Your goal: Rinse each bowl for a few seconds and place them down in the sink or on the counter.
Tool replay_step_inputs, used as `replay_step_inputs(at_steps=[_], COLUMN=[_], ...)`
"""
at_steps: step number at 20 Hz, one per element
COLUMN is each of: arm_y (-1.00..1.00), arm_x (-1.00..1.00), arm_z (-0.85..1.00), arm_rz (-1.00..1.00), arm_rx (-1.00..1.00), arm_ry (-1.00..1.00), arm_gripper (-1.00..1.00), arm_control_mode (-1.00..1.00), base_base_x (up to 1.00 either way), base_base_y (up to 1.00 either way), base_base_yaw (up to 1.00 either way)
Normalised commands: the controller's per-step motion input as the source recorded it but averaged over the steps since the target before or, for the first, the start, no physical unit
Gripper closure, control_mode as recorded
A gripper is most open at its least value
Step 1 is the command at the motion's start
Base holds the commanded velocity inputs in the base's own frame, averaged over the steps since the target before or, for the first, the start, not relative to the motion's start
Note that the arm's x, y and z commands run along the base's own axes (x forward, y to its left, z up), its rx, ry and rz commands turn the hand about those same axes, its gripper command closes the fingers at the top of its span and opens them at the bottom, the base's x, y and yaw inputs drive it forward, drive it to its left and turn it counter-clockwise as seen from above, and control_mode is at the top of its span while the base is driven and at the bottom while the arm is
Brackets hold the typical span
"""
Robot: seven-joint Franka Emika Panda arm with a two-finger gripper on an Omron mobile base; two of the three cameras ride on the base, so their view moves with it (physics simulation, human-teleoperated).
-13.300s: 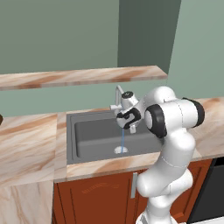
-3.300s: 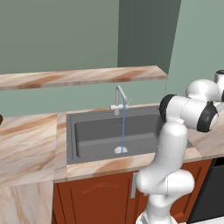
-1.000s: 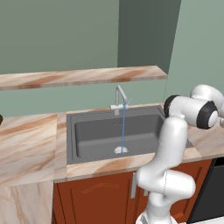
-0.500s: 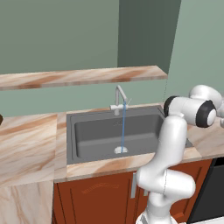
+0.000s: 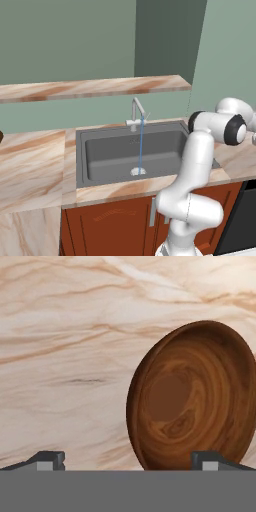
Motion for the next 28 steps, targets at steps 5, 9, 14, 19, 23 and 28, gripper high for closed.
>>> replay_step_inputs(at_steps=[5,9,14,19,23,28], arm_y=[-0.13,-0.11,-0.01,0.07,0.04,-0.07], arm_x=[0.05,0.04,0.03,0.00,0.00,0.00], arm_z=[-0.10,-0.13,-0.14,-0.18,-0.19,-0.14], arm_rz=[0.02,0.02,0.02,0.01,0.00,0.01], arm_rx=[0.05,0.04,0.02,0.00,0.00,0.02], arm_ry=[0.00,0.00,0.00,-0.01,-0.01,-0.01], arm_gripper=[-1.00,-1.00,-1.00,-1.00,-1.00,-1.00], arm_control_mode=[-1.00,-1.00,-1.00,-1.00,-1.00,-1.00], base_base_x=[0.00,0.00,0.00,0.00,0.00,0.00], base_base_y=[0.00,0.00,0.00,0.00,0.00,0.00], base_base_yaw=[0.00,0.00,0.00,0.00,0.00,0.00])
